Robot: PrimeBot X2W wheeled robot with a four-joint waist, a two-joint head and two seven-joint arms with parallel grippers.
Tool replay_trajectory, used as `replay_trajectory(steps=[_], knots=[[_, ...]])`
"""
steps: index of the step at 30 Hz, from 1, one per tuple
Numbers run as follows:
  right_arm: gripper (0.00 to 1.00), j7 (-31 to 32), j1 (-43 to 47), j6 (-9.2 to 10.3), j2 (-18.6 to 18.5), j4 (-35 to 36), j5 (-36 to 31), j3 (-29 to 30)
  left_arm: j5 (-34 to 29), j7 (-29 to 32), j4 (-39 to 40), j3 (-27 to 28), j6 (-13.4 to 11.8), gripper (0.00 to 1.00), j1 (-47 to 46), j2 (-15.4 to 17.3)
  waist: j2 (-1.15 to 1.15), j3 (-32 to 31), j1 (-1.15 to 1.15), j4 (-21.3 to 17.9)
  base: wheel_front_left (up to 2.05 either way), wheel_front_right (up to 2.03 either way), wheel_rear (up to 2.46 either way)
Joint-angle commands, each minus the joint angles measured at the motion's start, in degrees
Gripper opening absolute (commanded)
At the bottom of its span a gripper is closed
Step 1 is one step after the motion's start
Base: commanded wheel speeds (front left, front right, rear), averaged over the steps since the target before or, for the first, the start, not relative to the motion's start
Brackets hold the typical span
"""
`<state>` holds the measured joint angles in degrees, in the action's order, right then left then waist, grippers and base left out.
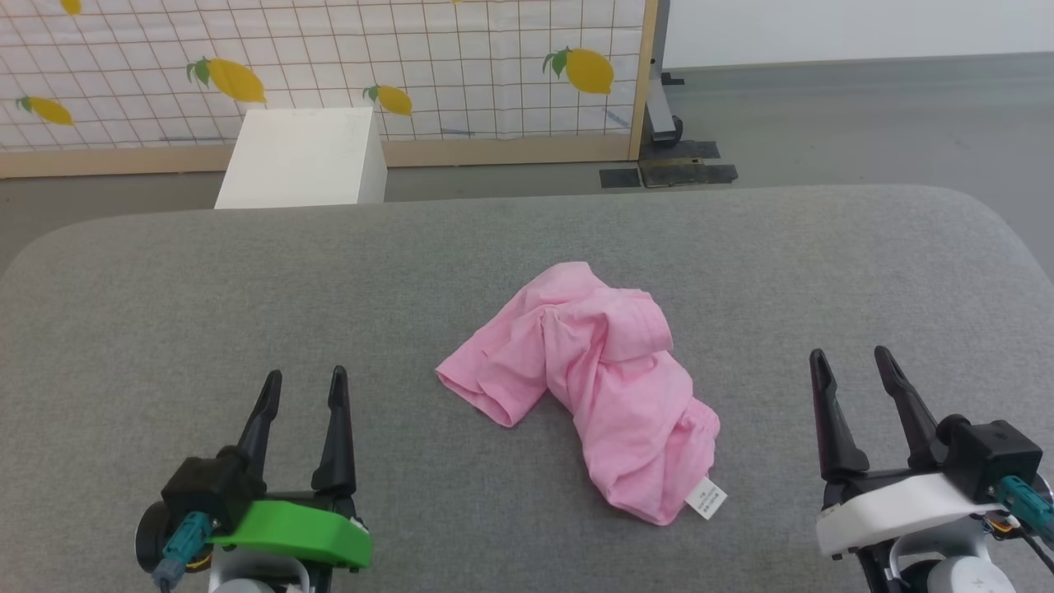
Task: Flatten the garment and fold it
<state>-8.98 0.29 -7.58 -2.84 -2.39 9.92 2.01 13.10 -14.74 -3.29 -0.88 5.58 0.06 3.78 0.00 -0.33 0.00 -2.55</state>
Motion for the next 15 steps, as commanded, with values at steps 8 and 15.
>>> replay_trajectory(steps=[8,15], knots=[[1.0,0.8,0.9,0.09,0.0,0.2,-0.8,0.1,-0.7,-0.3,-0.3,0.4,1.1,1.0,0.6,-0.6,0.0,0.4,0.0,0.2,0.0,0.0,0.0],[1.0,2.0,-0.2,0.09,0.0,1.1,-2.0,-0.9,-0.9,-0.3,-0.3,0.3,1.4,1.0,0.1,-0.8,0.0,1.0,0.0,0.7,0.0,0.0,0.0]])
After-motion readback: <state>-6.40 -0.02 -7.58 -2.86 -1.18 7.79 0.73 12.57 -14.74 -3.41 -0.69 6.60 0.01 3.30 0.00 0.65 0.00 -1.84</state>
